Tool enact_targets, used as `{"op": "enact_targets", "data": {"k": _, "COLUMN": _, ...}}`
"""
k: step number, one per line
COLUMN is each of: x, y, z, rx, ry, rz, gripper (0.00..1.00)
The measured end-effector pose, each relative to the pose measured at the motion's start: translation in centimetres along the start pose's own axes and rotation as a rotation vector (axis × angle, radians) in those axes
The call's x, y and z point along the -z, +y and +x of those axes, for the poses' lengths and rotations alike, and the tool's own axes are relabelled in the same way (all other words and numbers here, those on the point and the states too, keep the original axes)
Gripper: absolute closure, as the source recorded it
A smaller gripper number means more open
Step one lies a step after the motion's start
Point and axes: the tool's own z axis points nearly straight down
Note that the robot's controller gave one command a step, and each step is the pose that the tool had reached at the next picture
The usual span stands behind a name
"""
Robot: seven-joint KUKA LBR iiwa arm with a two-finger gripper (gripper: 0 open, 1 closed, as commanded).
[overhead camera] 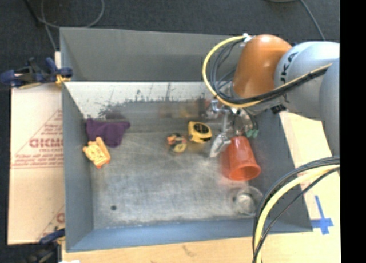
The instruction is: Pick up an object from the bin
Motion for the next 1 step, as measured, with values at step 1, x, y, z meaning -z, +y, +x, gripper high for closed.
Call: {"op": "enact_targets", "data": {"k": 1, "x": -1.73, "y": 4.95, "z": 0.37, "rx": 0.225, "ry": 0.007, "rz": -0.002, "gripper": 0.00}}
